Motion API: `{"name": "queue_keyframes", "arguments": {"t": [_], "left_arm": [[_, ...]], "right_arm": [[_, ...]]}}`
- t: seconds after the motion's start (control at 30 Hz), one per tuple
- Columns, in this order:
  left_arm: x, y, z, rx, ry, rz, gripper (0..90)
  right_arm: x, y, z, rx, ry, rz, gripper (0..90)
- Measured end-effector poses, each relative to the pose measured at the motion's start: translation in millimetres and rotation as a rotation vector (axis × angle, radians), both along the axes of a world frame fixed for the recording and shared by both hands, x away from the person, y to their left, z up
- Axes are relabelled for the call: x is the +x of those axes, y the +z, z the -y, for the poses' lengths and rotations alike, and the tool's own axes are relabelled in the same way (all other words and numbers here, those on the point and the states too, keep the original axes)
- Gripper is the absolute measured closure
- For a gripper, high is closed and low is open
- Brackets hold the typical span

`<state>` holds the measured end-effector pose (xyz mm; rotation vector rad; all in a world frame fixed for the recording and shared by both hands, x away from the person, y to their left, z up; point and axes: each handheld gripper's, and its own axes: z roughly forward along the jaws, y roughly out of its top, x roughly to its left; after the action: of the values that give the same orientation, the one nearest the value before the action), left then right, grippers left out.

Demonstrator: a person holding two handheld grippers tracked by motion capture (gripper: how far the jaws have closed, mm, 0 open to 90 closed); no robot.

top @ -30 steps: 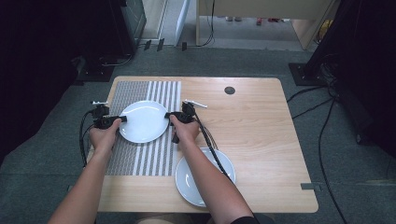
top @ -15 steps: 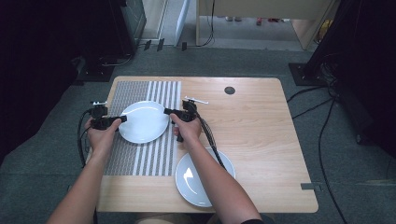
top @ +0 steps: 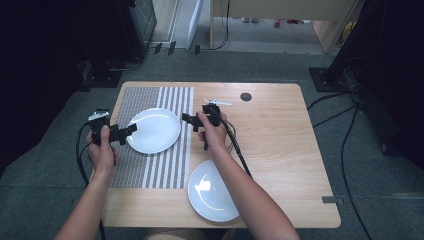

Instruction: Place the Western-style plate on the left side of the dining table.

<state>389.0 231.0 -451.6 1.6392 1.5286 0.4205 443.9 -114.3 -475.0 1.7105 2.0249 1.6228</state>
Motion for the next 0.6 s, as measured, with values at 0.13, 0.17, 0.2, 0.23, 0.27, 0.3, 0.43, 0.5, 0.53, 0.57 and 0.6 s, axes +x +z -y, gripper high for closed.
{"name": "queue_keyframes", "arguments": {"t": [0.13, 0.17, 0.2, 0.23, 0.27, 0.3, 0.43, 0.5, 0.53, 0.57, 0.6], "left_arm": [[-13.3, 3.9, 5.9, 0.016, -0.032, 0.015, 16.3], [-16.4, 4.2, 7.6, 0.024, -0.043, 0.017, 16.3], [-19.7, 4.5, 8.8, 0.025, -0.049, 0.02, 16.3], [-23.2, 4.6, 9.5, 0.015, -0.055, 0.026, 16.3], [-26.7, 4.7, 10.5, 0.002, -0.063, 0.033, 15.6], [-30.4, 5.0, 11.2, -0.001, -0.076, 0.038, 13.4], [-46.3, 4.3, 13.7, 0.013, -0.096, 0.07, 12.9], [-54.1, 1.6, 14.9, 0.015, -0.113, 0.076, 10.9], [-58.2, 0.2, 15.7, 0.01, -0.118, 0.08, 10.8], [-62.1, -1.3, 16.5, 0.012, -0.123, 0.083, 10.5], [-65.6, -2.8, 17.4, 0.02, -0.125, 0.084, 10.6]], "right_arm": [[-5.4, 5.6, 10.0, -0.009, 0.014, 0.011, 29.5], [-7.3, 7.1, 13.4, 0.001, 0.016, 0.004, 29.1], [-9.0, 8.6, 16.7, 0.002, 0.021, 0.007, 28.5], [-10.9, 10.0, 19.8, -0.003, 0.024, 0.013, 28.2], [-13.2, 11.8, 23.0, -0.013, 0.023, 0.018, 28.2], [-15.5, 13.6, 26.2, -0.02, 0.025, 0.025, 28.2], [-23.9, 19.2, 40.4, -0.04, 0.024, 0.05, 28.0], [-27.9, 20.5, 47.7, -0.052, 0.02, 0.058, 27.7], [-29.9, 20.7, 51.4, -0.056, 0.017, 0.063, 27.7], [-31.9, 20.7, 54.9, -0.058, 0.017, 0.065, 27.4], [-34.0, 20.5, 58.3, -0.061, 0.018, 0.066, 27.3]]}}
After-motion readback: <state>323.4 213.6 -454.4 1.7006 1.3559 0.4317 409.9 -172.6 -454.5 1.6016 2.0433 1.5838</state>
